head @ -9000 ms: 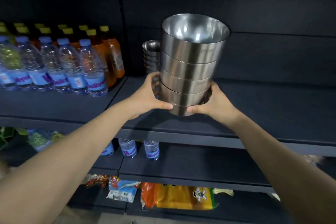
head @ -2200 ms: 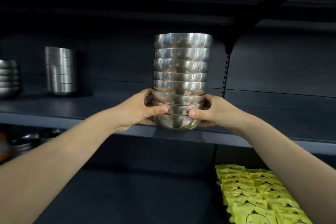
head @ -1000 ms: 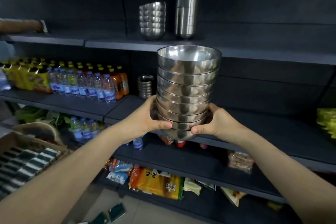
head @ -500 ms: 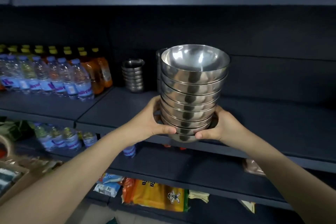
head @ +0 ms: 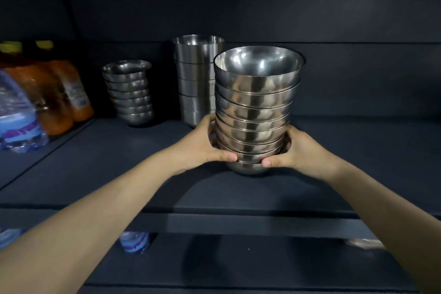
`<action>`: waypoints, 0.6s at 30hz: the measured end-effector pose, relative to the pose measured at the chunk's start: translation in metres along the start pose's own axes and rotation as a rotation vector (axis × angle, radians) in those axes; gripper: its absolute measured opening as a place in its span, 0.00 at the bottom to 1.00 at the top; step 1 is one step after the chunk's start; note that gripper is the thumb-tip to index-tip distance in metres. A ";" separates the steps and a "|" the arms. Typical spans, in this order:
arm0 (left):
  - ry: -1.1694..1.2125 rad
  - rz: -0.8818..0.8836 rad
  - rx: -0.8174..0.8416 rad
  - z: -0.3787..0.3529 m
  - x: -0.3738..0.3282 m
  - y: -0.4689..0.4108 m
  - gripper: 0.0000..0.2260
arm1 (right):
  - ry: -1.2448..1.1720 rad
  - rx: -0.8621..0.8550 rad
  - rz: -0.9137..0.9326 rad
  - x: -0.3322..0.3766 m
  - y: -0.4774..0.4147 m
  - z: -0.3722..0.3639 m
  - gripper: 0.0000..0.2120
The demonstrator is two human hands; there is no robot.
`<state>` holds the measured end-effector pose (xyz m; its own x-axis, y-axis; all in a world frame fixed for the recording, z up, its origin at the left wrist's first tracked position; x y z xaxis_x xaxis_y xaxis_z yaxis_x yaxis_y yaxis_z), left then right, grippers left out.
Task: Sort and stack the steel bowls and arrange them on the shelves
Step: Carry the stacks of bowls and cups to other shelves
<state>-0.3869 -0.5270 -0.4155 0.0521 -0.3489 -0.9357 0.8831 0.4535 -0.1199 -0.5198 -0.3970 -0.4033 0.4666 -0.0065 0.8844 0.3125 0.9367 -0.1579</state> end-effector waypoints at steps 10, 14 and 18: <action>-0.040 -0.079 0.023 0.003 0.027 -0.099 0.51 | 0.017 -0.069 -0.004 -0.053 -0.070 0.042 0.39; -0.026 -0.091 0.033 -0.005 0.027 -0.122 0.48 | 0.020 -0.065 -0.002 -0.058 -0.080 0.058 0.29; 0.014 -0.102 0.036 -0.013 0.025 -0.139 0.42 | 0.023 -0.054 -0.006 -0.065 -0.092 0.072 0.28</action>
<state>-0.5144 -0.5883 -0.4260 -0.0451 -0.3797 -0.9240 0.8996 0.3867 -0.2028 -0.6382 -0.4573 -0.4147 0.4838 -0.0206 0.8750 0.3593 0.9163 -0.1770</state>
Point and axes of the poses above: each hand's wrist, its own y-axis away from the middle knuckle, its own z-axis out of the back of the hand, x = y × z, the point moved 7 cm from there along -y, towards the middle knuckle, and after that the axes turned 3 degrees about -y, right-handed, at the moved point
